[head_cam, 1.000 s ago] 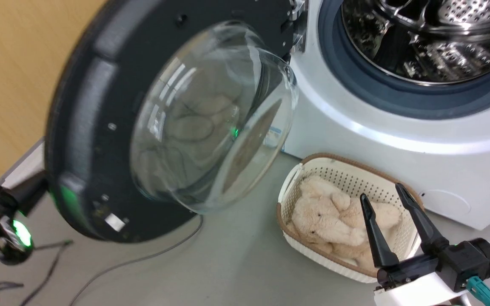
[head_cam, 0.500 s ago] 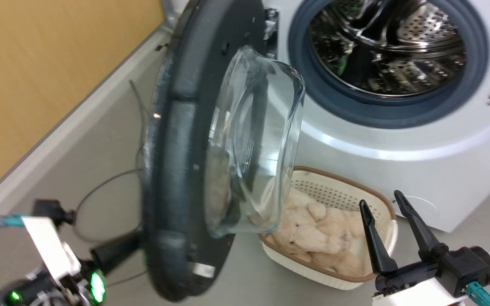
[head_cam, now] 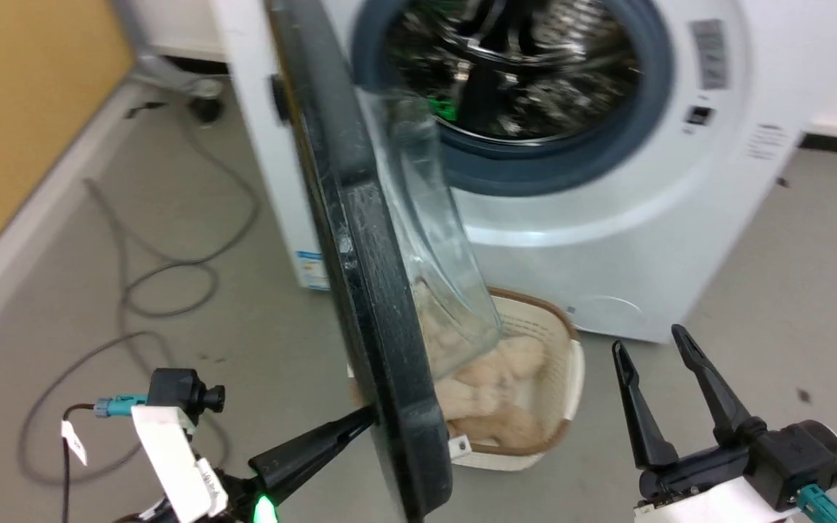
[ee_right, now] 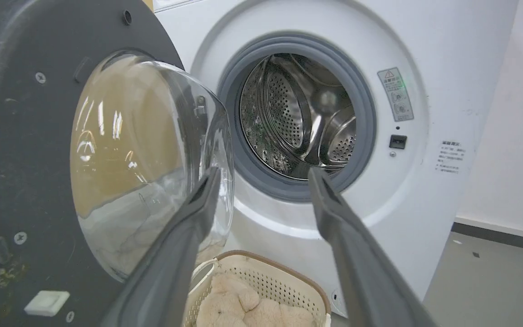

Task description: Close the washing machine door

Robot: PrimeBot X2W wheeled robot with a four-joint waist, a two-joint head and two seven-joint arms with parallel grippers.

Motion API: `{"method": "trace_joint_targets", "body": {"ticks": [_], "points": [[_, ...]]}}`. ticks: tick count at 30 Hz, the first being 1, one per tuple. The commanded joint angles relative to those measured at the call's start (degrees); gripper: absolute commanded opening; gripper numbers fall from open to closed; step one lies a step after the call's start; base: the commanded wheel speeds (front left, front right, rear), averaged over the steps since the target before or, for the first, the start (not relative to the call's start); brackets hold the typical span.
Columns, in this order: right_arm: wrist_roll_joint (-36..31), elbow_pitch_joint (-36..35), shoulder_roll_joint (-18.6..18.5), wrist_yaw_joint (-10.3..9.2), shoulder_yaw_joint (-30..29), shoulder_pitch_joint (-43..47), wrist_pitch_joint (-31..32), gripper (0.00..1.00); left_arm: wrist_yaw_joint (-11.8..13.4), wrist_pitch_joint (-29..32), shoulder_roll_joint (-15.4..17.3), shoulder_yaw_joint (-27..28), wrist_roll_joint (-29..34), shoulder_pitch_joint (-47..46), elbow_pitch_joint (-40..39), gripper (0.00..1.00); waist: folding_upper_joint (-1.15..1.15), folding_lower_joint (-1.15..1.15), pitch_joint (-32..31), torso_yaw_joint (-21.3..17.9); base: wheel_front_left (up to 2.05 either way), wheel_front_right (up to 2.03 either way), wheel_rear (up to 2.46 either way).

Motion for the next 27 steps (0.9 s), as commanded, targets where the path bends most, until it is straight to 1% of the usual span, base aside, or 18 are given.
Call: {"method": "trace_joint_targets", "body": {"ticks": [1, 8, 14, 17, 21, 27], "points": [[-0.49, -0.42, 0.15, 0.05, -0.19, -0.22, -0.26, 1.0, -0.71, -0.74, -0.72, -0.57, 0.22, 0.34, 0.43, 0.0, 0.0, 0.0, 1.36, -4.11, 0.0, 0.0, 0.0], [-0.78, -1.27, 0.2, 0.05, -0.9, -0.24, -0.26, 1.0, -4.3, -5.8, -2.29, -4.26, -0.59, -1.78, 4.47, 0.0, 0.0, 0.0, 3.67, -11.7, 0.0, 0.0, 0.0], [-0.57, -1.82, 0.27, 0.05, -0.61, -0.64, -0.26, 1.0, -6.7, -13.87, -2.57, -7.72, -0.49, -5.12, 8.19, 0.0, 0.0, 0.0, 5.69, -17.84, 0.0, 0.0, 0.0], [-0.02, -2.16, 0.28, 0.05, -0.61, -0.91, -0.26, 1.0, -7.55, -18.45, -2.59, -9.53, 0.91, -7.73, 10.19, 0.0, 0.0, 0.0, 6.73, -20.52, 0.0, 0.0, 0.0], [0.66, -2.5, 0.29, 0.05, -0.82, -1.03, -0.26, 1.0, -8.31, -25.49, -2.6, -10.53, 1.76, -12.5, 13.36, 0.0, 0.0, 0.0, 7.9, -23.55, 0.0, 0.0, 0.0], [1.56, -2.58, 0.29, 0.05, -0.58, -1.32, -0.26, 1.0, -8.81, -34.47, -2.6, -11.69, 4.08, -20.62, 19.65, 0.0, 0.0, 0.0, 9.11, -26.9, 0.0, 0.0, 0.0]]}}
